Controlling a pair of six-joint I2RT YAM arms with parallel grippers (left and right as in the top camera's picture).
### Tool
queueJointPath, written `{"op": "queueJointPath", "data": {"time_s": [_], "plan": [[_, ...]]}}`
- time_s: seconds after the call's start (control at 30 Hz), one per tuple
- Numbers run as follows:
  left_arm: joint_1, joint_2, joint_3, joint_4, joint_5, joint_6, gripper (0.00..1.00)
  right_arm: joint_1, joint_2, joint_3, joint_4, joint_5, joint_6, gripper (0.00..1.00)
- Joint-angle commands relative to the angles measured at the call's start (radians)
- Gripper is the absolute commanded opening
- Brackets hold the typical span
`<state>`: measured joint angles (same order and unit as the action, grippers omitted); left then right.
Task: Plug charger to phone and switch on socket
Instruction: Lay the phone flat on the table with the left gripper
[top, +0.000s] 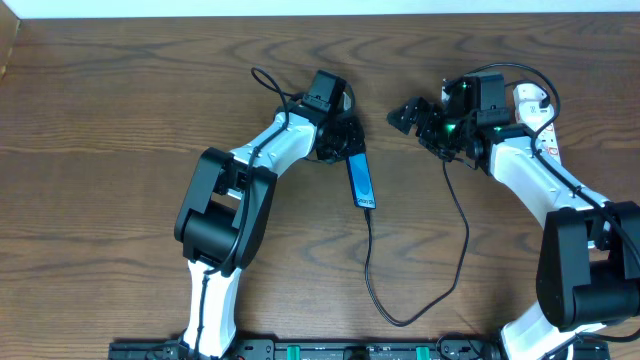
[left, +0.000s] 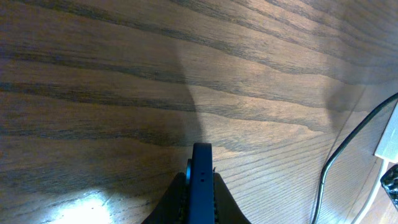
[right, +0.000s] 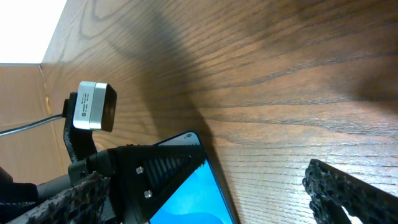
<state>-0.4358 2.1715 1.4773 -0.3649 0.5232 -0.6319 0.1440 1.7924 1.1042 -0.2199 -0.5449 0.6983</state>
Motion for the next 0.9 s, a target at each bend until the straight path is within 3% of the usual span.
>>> {"op": "queueJointPath", "data": {"time_s": [0.0, 0.6, 0.87], "plan": [[-0.010, 0.013, 0.005, -0.017, -0.040, 0.003, 0.08, -0.008, -0.023, 0.006, -0.001, 0.005, -0.020, 0.99], [-0.015, 0.018, -0.001, -0.041, -0.091, 0.032, 0.08, -0.008, -0.023, 0.006, -0.005, 0.005, -0.020, 0.99], [-0.015, 0.018, -0.001, -0.041, -0.092, 0.032, 0.21, -0.008, -0.023, 0.006, -0.006, 0.012, -0.020, 0.99]]}}
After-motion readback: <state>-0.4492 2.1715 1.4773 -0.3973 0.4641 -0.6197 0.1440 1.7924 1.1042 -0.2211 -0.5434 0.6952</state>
